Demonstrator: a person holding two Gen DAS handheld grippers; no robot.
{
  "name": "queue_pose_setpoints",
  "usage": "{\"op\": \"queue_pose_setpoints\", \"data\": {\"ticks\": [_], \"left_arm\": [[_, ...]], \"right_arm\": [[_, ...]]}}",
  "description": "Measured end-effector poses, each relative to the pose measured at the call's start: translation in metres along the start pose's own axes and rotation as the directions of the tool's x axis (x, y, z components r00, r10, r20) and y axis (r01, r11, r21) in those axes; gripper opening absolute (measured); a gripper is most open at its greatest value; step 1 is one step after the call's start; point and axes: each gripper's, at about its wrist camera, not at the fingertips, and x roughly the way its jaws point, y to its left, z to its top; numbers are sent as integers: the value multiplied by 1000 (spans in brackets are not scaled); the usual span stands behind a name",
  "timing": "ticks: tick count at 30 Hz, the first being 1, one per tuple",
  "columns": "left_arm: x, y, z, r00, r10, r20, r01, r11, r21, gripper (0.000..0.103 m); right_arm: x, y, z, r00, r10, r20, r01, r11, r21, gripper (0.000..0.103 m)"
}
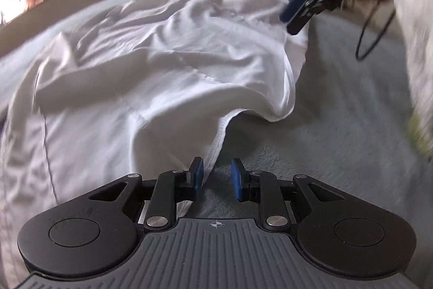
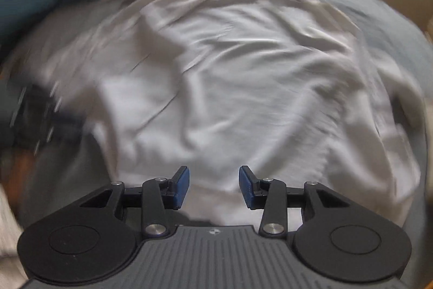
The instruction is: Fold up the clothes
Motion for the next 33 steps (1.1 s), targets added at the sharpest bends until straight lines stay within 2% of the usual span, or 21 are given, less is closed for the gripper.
{"op": "queue_pose_setpoints", "data": {"ticks": [2,3,5,6,7,10,11,13,14,15,17,21,25,28,31,33], "left_arm": [[4,-2,0,1000,10,3,-10,1000,18,22],[6,-3,0,1000,15,5,-15,1000,26,22],[11,-2,1,1000,13,10,-13,1000,20,20],[11,0,1,1000,9,13,-9,1000,12,18],[11,1,0,1000,4,15,-4,1000,2,12],[10,6,0,1000,-11,24,11,1000,-28,1],[10,8,-1,1000,-15,27,16,999,-38,0],[4,10,-2,999,-35,28,36,999,-41,0],[0,12,-2,998,-54,24,55,997,-49,0],[-3,14,-3,997,-74,17,75,995,-59,0],[-8,16,-4,994,-108,-3,107,992,-68,0],[-7,11,-8,990,-136,-49,134,990,-35,0],[-7,6,-12,982,-162,-95,163,987,-3,0],[-7,4,-15,976,-181,-122,183,983,5,0],[-11,11,-17,971,-203,-124,196,978,-67,0],[-15,17,-20,966,-227,-124,212,969,-124,0]], "right_arm": [[-2,19,-2,999,-40,-19,37,988,-149,45],[1,25,-3,998,-63,-26,56,975,-214,52],[9,36,-3,994,-102,-40,83,938,-338,60],[17,41,-3,993,-107,-55,77,919,-386,60],[26,46,-2,992,-109,-71,68,902,-427,60],[54,57,-2,989,-94,-118,24,869,-495,59],[59,60,-4,986,-91,-138,9,861,-509,56],[67,65,-8,981,-84,-177,-23,846,-532,32],[66,65,-11,978,-73,-195,-44,842,-538,11],[64,65,-14,975,-61,-212,-64,840,-539,5],[55,62,-21,972,-42,-231,-89,844,-529,3],[40,58,-35,970,-19,-243,-110,857,-504,3],[47,53,-50,971,-18,-239,-90,898,-430,4],[45,44,-55,979,14,-202,-78,947,-311,5],[36,28,-63,985,64,-163,-90,983,-159,12],[29,21,-71,984,92,-150,-105,991,-85,22]]}}
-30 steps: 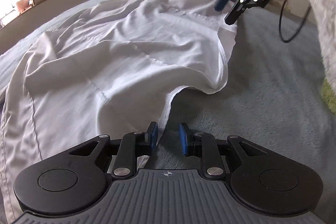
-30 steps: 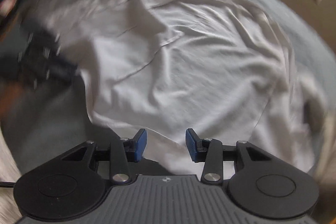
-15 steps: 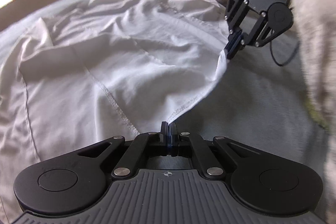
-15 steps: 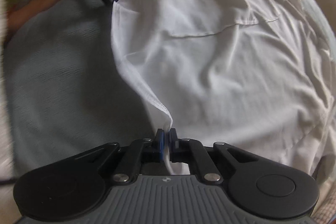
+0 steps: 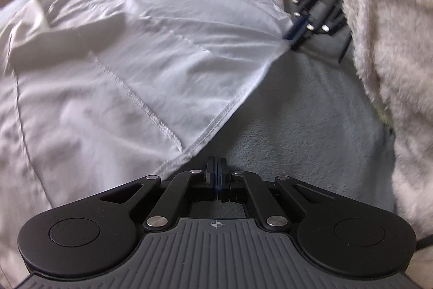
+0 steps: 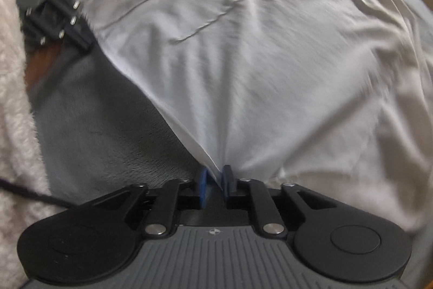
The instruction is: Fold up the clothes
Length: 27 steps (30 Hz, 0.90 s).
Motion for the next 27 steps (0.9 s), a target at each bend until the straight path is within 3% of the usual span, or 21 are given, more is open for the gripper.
{"op": "queue_pose_setpoints", "data": {"ticks": [2,7,10,12,13,14,15,17,19,20,22,24,27], "left_arm": [[-7,5,-4,1000,-22,1,22,998,-65,0],[-35,23,-16,999,11,40,-1,974,-228,1],[-62,41,-22,991,92,98,-53,938,-343,3],[-84,56,-27,974,181,138,-104,893,-437,6],[-93,65,-30,962,228,149,-131,867,-481,14],[-101,73,-33,948,279,152,-163,838,-521,28],[-109,81,-37,928,341,147,-206,803,-559,37],[-121,96,-44,878,465,116,-296,717,-631,62],[-127,113,-50,836,546,58,-360,625,-692,63],[-128,121,-54,824,565,38,-378,599,-706,63],[-123,131,-58,811,585,-9,-414,564,-715,63],[-111,138,-59,822,567,-55,-439,568,-696,63],[-105,142,-65,823,564,-74,-439,548,-712,63]], "right_arm": [[-6,-5,-9,1000,21,10,-22,998,54,32],[-24,-24,-29,999,34,36,-40,982,182,34],[-51,-45,-27,987,-20,160,-28,956,291,34],[-71,-60,-24,966,-64,250,-33,930,367,34],[-80,-68,-22,952,-88,293,-39,914,403,34],[-90,-75,-20,936,-115,333,-47,897,439,34],[-99,-83,-19,917,-142,372,-56,879,474,34],[-112,-94,-5,877,-178,446,-82,860,504,34],[-107,-95,26,850,-159,502,-137,853,503,34],[-103,-95,44,841,-136,524,-173,850,498,34],[-94,-95,79,819,-90,566,-243,840,485,34],[-85,-95,114,793,-45,607,-312,826,469,34],[-71,-94,166,745,20,666,-413,799,438,34]]}}
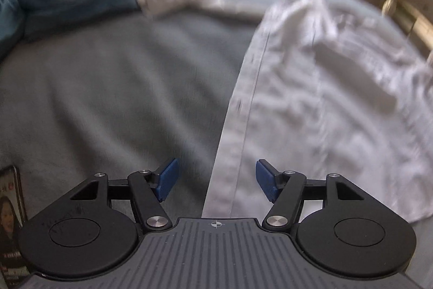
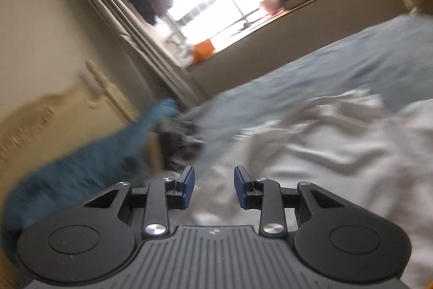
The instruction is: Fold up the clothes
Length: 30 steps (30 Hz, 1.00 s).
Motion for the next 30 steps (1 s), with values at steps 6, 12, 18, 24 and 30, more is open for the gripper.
{"op": "queue_pose_setpoints", "data": {"ticks": [6,12,18,24,30], "left_arm": [[8,9,-9,1000,8,-7,-9,997,-73,22],[-11,8,-5,996,-51,80,60,992,-108,0],[-40,-35,10,909,-340,242,360,932,-42,0],[-9,-148,30,737,-654,171,635,757,153,0],[41,-266,-1,654,-747,-121,738,595,319,0]], "right_arm": [[90,34,46,983,179,42,-183,979,94,35],[172,56,39,969,180,-172,-144,969,199,35],[184,70,22,954,173,-244,-117,967,227,35],[111,46,29,982,161,-100,-130,956,264,35],[-7,-20,23,999,-9,31,-1,947,322,37]]}}
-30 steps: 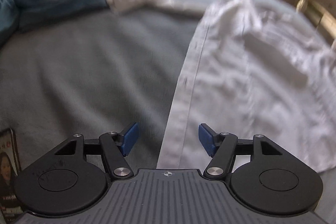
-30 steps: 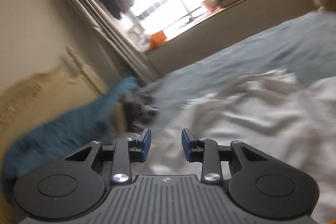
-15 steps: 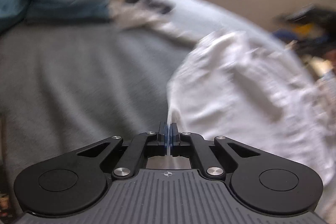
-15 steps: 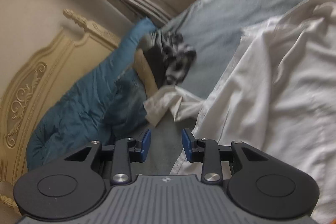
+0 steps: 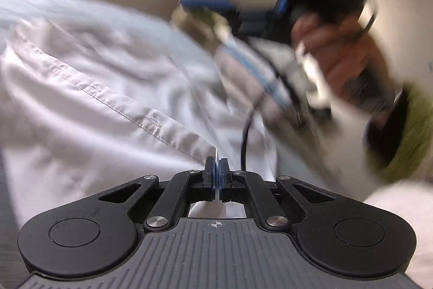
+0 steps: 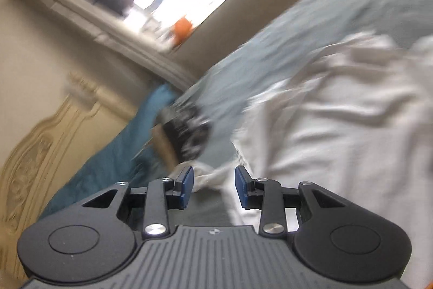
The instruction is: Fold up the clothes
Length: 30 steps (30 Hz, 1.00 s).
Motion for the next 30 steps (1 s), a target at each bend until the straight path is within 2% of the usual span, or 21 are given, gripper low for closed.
{"op": "queue_pose_setpoints", "data": {"ticks": [2,4,6,7,10,14,17,20,23,25,30], "left_arm": [[26,-11,-15,995,20,-96,-14,998,69,1],[43,-16,-30,981,70,-181,-48,991,124,3],[41,-15,-40,973,83,-215,-59,991,117,6],[37,-13,-42,972,82,-220,-61,993,97,12],[16,-4,-41,977,73,-202,-70,997,20,33],[-28,7,-36,991,77,-105,-83,995,-51,53],[-55,22,-29,996,77,-48,-82,992,-100,56],[-63,45,-14,992,122,0,-121,978,-172,56],[-73,72,3,984,163,66,-139,952,-273,56],[-84,96,11,971,204,123,-148,922,-358,56],[-104,172,26,925,313,217,-136,804,-579,56]], "right_arm": [[-27,-27,-5,998,-66,11,66,997,38,39],[-43,-52,-14,990,-139,-12,140,989,56,41],[-46,-72,-25,976,-210,-60,213,976,52,41],[-45,-81,-32,967,-241,-84,245,968,44,41],[-39,-96,-45,949,-291,-121,294,956,11,41],[-27,-94,-45,952,-271,-140,270,963,-27,41],[-11,-80,-34,947,-287,-144,274,956,-100,41],[16,-59,-18,946,-291,-144,269,951,-155,41],[49,-37,-1,946,-292,-144,263,946,-191,41],[76,-21,9,945,-293,-143,262,944,-203,41],[142,14,31,945,-295,-142,258,938,-231,41]]}}
